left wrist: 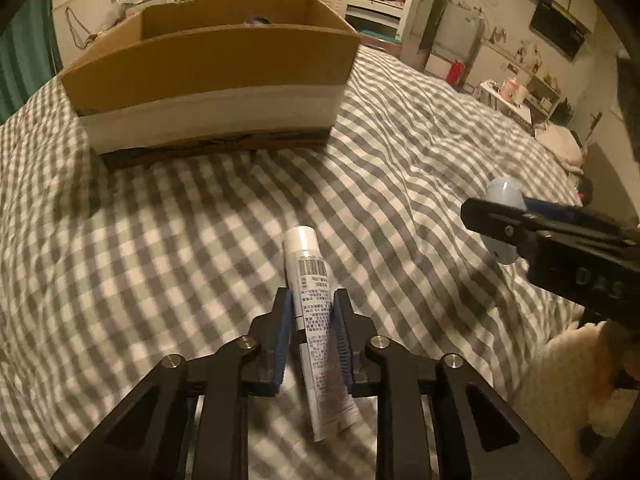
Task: Organize objects
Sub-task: 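Grasp the earbud case with the right tool while the left tool grasps the toothpaste tube, then drop the earbud case into the box with the right tool while the left drops the tube in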
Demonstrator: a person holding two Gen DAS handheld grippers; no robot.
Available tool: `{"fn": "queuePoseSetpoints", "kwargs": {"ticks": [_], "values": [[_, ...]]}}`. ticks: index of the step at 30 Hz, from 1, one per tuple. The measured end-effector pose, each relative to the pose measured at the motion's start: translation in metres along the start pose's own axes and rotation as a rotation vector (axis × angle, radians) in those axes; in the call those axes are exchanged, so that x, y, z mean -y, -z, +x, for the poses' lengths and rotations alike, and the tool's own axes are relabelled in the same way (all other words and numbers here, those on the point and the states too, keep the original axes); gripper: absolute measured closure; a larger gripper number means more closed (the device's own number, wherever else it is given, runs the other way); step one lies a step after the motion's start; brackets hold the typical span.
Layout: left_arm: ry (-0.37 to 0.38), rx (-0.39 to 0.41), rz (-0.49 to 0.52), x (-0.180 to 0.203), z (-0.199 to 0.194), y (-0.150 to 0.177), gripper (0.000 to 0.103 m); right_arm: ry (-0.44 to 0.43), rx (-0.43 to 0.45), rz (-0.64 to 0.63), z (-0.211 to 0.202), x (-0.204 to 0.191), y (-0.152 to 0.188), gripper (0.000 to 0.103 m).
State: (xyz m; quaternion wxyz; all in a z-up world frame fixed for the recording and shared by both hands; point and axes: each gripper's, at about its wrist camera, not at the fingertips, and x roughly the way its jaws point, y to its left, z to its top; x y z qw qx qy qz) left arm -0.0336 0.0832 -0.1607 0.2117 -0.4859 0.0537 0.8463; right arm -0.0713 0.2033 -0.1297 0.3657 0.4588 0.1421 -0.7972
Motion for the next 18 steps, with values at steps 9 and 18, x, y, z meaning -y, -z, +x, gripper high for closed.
{"fn": "queuePoseSetpoints", "kwargs": {"ticks": [9, 18], "values": [[-0.019, 0.089, -0.051, -0.036, -0.047, -0.02, 0.088, 0.002, 0.019, -0.015, -0.005, -0.005, 0.0, 0.045], [-0.029, -0.041, 0.031, -0.037, -0.024, 0.0, 0.088, -0.007, 0.016, -0.023, -0.005, -0.012, -0.001, 0.045]]}}
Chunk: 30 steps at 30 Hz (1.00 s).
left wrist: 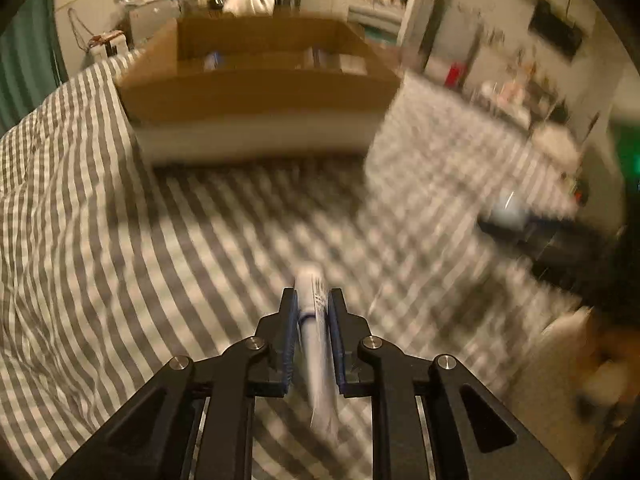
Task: Organize objects
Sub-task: 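Drop the earbud case into the box with the right tool while the left drops the tube in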
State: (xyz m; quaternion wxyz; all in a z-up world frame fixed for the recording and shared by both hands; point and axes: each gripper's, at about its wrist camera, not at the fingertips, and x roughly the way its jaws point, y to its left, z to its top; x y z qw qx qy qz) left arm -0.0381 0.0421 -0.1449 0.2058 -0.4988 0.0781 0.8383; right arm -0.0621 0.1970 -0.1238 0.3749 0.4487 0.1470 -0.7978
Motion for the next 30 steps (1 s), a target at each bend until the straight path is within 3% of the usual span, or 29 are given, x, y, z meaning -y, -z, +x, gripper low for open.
{"fn": "queuePoseSetpoints", "kwargs": {"ticks": [2, 5, 10, 14, 19, 30], "values": [[-0.042, -0.036, 0.033, 0.005, 0.015, 0.008, 0.088, 0.002, 0.001, 0.002, 0.0, 0.0, 0.0, 0.045], [-0.022, -0.041, 0.021, 0.003, 0.017, 0.006, 0.085, 0.001, 0.005, 0.008, 0.0, 0.0, 0.0, 0.045], [0.011, -0.124, -0.018, -0.006, 0.032, 0.013, 0.084, 0.002, -0.001, 0.002, 0.0, -0.002, 0.001, 0.045], [0.011, -0.106, -0.013, -0.005, 0.023, 0.015, 0.086, 0.004, 0.002, 0.005, 0.0, -0.003, 0.0, 0.045], [-0.018, -0.052, 0.004, -0.007, 0.0, 0.004, 0.086, -0.022, 0.009, 0.013, -0.009, -0.007, -0.004, 0.045], [-0.096, 0.195, -0.004, -0.05, -0.087, -0.101, 0.086, -0.162, 0.175, -0.087, -0.062, -0.059, -0.075, 0.045]]}}
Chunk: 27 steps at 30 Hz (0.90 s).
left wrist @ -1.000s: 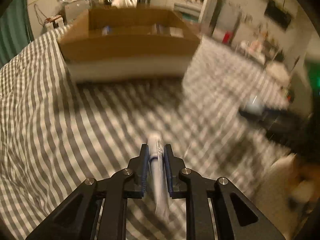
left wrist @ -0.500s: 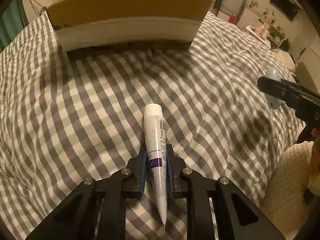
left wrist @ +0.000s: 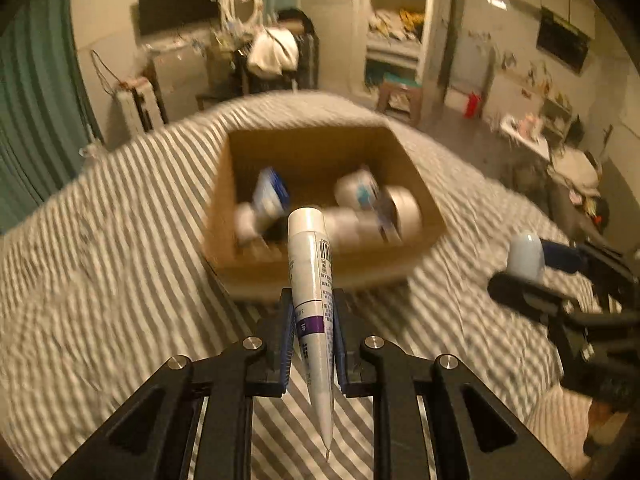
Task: Organize objects
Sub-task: 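Drop the earbud case into the box with the right tool while the left drops the tube in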
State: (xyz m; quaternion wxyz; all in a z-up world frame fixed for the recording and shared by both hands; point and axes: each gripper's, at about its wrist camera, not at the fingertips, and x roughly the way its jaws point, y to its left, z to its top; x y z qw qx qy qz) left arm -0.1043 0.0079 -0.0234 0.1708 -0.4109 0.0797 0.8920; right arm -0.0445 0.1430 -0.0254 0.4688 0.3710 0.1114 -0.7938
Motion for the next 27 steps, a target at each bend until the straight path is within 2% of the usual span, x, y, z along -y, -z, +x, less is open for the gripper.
{"fn": "queuePoseSetpoints", "kwargs": {"ticks": [2, 4, 7, 12, 17, 22, 23, 25, 27], "values": [[-0.044, 0.023, 0.008, -0.01, -0.001, -0.021, 0.086, -0.023, 0.03, -0.016, -0.001, -0.008, -0.022, 0.045], [-0.058, 0.04, 0.001, -0.02, 0.003, -0.039, 0.086, -0.011, 0.057, -0.036, 0.003, -0.015, -0.045, 0.045], [-0.024, 0.057, -0.022, -0.032, 0.017, -0.06, 0.086, 0.006, 0.055, -0.04, 0.022, -0.017, -0.077, 0.045], [0.031, 0.05, -0.005, -0.037, 0.056, -0.078, 0.086, 0.017, -0.01, 0.051, 0.071, -0.002, -0.118, 0.045], [0.091, 0.005, -0.039, -0.041, 0.103, -0.082, 0.086, 0.014, -0.061, 0.143, 0.115, 0.012, -0.137, 0.045], [0.11, -0.005, -0.041, -0.038, 0.122, -0.076, 0.086, 0.028, -0.118, 0.208, 0.157, 0.019, -0.145, 0.044], [0.102, 0.001, -0.027, -0.037, 0.124, -0.077, 0.084, 0.027, -0.13, 0.228, 0.163, 0.021, -0.145, 0.042], [0.084, -0.002, -0.005, -0.034, 0.124, -0.074, 0.084, 0.001, -0.134, 0.27, 0.17, 0.025, -0.148, 0.031], [0.092, -0.005, 0.024, -0.03, 0.121, -0.074, 0.078, -0.014, -0.116, 0.299, 0.166, 0.026, -0.15, 0.028]]}}
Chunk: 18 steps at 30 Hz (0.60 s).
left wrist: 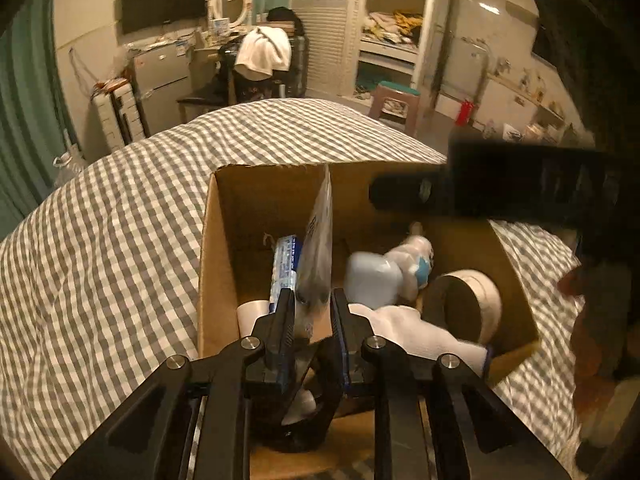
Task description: Organize objects
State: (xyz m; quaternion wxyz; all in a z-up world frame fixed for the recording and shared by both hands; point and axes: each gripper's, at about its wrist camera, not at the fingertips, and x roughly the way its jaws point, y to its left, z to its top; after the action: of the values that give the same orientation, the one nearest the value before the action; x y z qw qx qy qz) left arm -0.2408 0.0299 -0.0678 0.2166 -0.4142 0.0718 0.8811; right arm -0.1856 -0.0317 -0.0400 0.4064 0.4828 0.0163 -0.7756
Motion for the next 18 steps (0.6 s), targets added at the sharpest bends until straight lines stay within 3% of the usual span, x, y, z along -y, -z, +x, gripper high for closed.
{"fn": "queuePoseSetpoints", "kwargs": {"ticks": [1, 3, 6, 10, 18], "values": [[-0.007, 0.007, 0.009, 0.001, -0.003, 0.0, 0.074, 0.003, 0.017, 0.002, -0.006, 0.0, -0.002, 0.028], [-0.024, 0.026, 0.005, 0.004, -0.01, 0.002, 0.044, 0.032, 0.051, -0.005, -0.02, -0.002, -0.006, 0.025], [-0.026, 0.082, -0.036, -0.001, -0.031, -0.001, 0.025, 0.06, 0.116, -0.018, -0.047, -0.002, -0.011, 0.023], [-0.019, 0.116, -0.061, -0.004, -0.062, -0.005, 0.024, 0.071, 0.17, -0.007, -0.082, 0.001, -0.011, 0.022], [-0.106, 0.221, -0.068, -0.001, -0.137, -0.002, 0.024, 0.119, 0.299, -0.039, -0.169, -0.005, 0.008, 0.02]]}}
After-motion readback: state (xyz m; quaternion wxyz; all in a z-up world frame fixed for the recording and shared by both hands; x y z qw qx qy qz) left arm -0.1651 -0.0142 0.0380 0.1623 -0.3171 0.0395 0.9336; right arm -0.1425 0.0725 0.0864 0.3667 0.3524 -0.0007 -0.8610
